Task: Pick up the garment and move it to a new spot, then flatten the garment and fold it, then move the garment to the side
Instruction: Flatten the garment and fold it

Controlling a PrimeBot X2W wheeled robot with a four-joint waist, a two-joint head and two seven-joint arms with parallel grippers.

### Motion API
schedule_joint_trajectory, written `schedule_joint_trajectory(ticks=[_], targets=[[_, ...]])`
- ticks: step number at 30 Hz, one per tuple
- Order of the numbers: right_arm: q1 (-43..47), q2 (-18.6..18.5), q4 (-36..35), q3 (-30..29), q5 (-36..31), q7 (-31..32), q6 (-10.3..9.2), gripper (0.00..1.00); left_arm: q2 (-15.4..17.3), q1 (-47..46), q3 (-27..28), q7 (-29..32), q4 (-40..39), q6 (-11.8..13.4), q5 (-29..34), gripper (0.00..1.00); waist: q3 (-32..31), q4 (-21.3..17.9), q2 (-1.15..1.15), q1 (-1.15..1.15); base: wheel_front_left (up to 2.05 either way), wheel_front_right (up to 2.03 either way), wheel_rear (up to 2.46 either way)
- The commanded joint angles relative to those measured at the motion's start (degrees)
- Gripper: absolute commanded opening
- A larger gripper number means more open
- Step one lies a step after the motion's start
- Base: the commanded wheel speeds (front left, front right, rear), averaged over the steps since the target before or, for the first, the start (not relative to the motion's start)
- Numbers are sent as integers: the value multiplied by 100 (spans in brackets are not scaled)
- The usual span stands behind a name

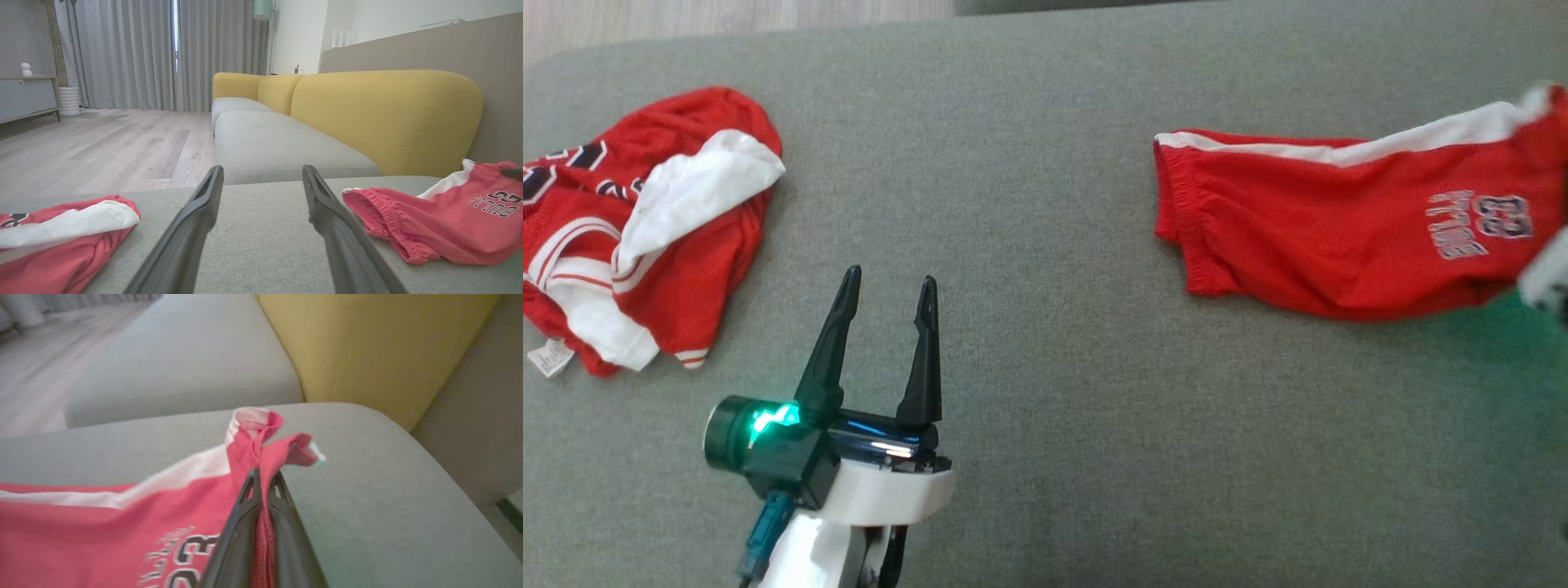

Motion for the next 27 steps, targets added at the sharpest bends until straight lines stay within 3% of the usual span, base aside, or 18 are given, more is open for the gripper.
schedule_joint_trajectory(ticks=[1, 8, 17, 18, 19, 20, 23, 27], targets=[[-14, 79, -425, 182, 110, 3, 37, 0, 1, -51, 202, -28, -153, -11, 35, 100, -67, -12, 0, 0, 0, 0, 0], [67, 659, -1815, 946, 560, 495, 37, 0, 1, 48, 137, -28, -65, -1, 7, 100, -351, 117, 0, 0, 0, 0, 0], [177, 1242, -2199, 1927, 756, 921, 37, 0, 1, 110, 23, -28, -57, 66, -82, 100, -490, 414, 0, 0, 0, 0, 0], [198, 1310, -2169, 2036, 774, 942, 37, 5, 1, 112, 20, -28, -59, 76, -92, 100, -494, 448, 0, 0, 0, 0, 0], [220, 1377, -2130, 2127, 784, 943, 37, 71, 1, 117, 22, -28, -59, 84, -101, 100, -499, 475, 0, 0, 0, 0, 0], [239, 1441, -2089, 2198, 784, 926, 37, 100, 1, 123, 25, -28, -55, 93, -110, 100, -503, 501, 0, 0, 0, 0, 0], [315, 1584, -2049, 2293, 829, 743, 37, 100, 1, 139, 18, -28, -54, 107, -139, 100, -530, 564, 0, 0, 0, 0, 0], [577, 1497, -2215, 2237, 824, 201, 37, 100, 1, 224, 40, -28, -105, 178, -170, 100, -667, 572, 0, 0, 0, 0, 0]])
